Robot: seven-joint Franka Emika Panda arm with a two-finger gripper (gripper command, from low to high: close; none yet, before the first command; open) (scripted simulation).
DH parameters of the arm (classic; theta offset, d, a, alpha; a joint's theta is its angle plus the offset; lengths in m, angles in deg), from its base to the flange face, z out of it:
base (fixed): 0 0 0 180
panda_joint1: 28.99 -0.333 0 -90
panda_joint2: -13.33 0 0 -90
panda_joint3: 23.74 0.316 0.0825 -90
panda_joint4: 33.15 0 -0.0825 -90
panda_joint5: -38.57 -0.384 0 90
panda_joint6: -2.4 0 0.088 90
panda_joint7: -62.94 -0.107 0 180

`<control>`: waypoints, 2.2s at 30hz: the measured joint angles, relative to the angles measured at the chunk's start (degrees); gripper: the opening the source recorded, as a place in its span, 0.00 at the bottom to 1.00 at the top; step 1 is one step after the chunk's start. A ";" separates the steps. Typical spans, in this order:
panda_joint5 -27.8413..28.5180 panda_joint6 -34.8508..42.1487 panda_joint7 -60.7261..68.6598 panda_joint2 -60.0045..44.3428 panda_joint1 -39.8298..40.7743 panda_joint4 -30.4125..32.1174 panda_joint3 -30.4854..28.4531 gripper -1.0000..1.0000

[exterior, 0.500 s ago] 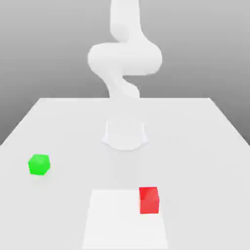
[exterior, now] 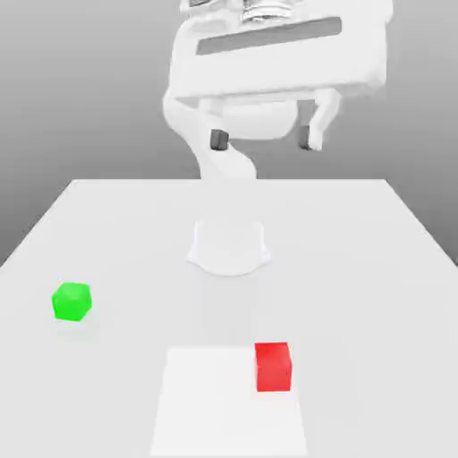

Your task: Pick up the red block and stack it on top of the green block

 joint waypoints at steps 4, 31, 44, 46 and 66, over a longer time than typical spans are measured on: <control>0.36 -2.96 -10.34 -4.83 2.72 3.01 3.70 0.50; 19.01 -24.09 -66.12 -36.51 -0.59 12.97 -0.05 0.50; 17.74 -24.28 -65.20 -36.36 -2.07 13.04 -1.24 0.00; 13.44 -22.56 -62.08 -33.90 -0.46 13.47 1.40 0.00; 1.72 -10.60 -68.21 -16.32 26.37 19.14 -15.14 0.00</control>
